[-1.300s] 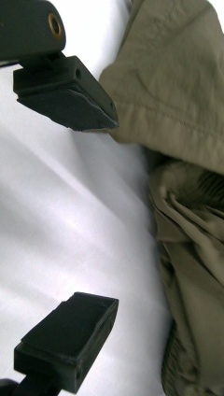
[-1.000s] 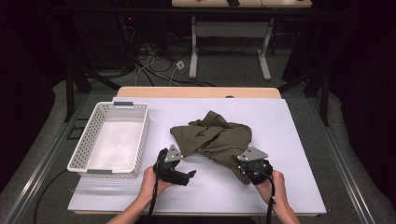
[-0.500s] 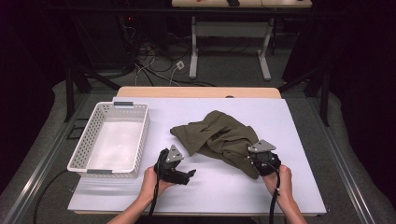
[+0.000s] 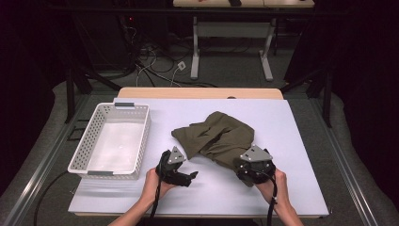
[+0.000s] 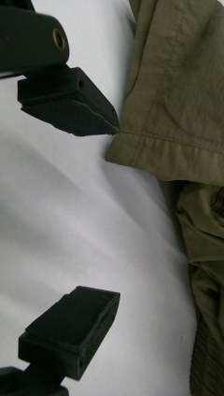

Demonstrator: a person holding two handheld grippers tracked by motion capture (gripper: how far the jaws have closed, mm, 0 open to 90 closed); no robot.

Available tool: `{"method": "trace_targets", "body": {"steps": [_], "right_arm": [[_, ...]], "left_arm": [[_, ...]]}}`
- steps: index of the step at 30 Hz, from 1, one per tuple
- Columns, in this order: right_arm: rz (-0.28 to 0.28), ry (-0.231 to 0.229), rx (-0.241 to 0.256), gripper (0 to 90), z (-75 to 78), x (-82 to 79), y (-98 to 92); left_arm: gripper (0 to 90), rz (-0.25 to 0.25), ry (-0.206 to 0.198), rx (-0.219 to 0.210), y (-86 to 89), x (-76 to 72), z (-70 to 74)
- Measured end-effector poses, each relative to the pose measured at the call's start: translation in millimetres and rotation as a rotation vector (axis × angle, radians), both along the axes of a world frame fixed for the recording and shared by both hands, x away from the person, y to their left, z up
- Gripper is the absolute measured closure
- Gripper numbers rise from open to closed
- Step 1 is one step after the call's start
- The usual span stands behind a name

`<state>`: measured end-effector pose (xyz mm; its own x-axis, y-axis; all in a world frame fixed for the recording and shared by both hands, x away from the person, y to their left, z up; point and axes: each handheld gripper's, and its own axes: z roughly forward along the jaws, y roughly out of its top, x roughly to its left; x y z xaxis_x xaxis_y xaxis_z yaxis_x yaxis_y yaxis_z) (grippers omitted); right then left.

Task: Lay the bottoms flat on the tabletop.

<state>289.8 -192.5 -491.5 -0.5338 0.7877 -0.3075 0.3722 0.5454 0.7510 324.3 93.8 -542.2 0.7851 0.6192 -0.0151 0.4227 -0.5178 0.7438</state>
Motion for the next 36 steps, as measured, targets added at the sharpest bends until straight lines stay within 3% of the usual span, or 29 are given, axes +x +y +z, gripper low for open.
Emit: {"method": "trace_targets", "body": {"steps": [4, 8, 11, 14, 22, 26, 29, 33, 36], "right_arm": [[0.056, -0.006, -0.035, 28.8, -5.9, -3.6, 16.0], [0.071, -0.013, -0.082, 54.4, -15.3, -2.0, 22.6], [0.058, -0.016, -0.077, 71.6, -17.3, 0.9, 18.4], [0.020, -0.014, -0.062, 81.5, -16.8, 4.2, 10.0], [-0.096, -0.028, 0.029, 84.8, -3.5, 11.1, -21.5], [-0.166, -0.037, 0.042, 84.8, -2.9, 16.4, -36.8], [-0.232, 0.033, 0.021, 84.2, -15.5, 28.4, -44.9], [-0.280, 0.108, -0.006, 79.7, -24.6, 38.4, -52.1], [-0.274, 0.098, -0.006, 70.1, -22.0, 36.9, -54.2]], "left_arm": [[16.1, -0.004, -0.002, 0.001, -1.5, -1.2, -0.2], [16.4, -0.008, -0.002, 0.004, -1.4, -1.6, 0.2], [16.5, -0.009, 0.003, 0.002, -1.2, -0.9, -0.8], [16.6, -0.013, 0.009, 0.007, -2.4, -0.9, -2.3], [16.8, -0.012, -0.001, 0.006, -1.3, -1.3, -1.4], [16.8, -0.010, 0.000, 0.005, -0.7, -0.7, -1.5], [16.9, -0.013, -0.003, 0.007, -1.8, -1.6, -1.1], [16.9, -0.012, -0.003, 0.007, -1.5, -1.8, -0.8], [16.9, -0.008, -0.001, 0.007, -1.0, -0.7, -1.5]]}}
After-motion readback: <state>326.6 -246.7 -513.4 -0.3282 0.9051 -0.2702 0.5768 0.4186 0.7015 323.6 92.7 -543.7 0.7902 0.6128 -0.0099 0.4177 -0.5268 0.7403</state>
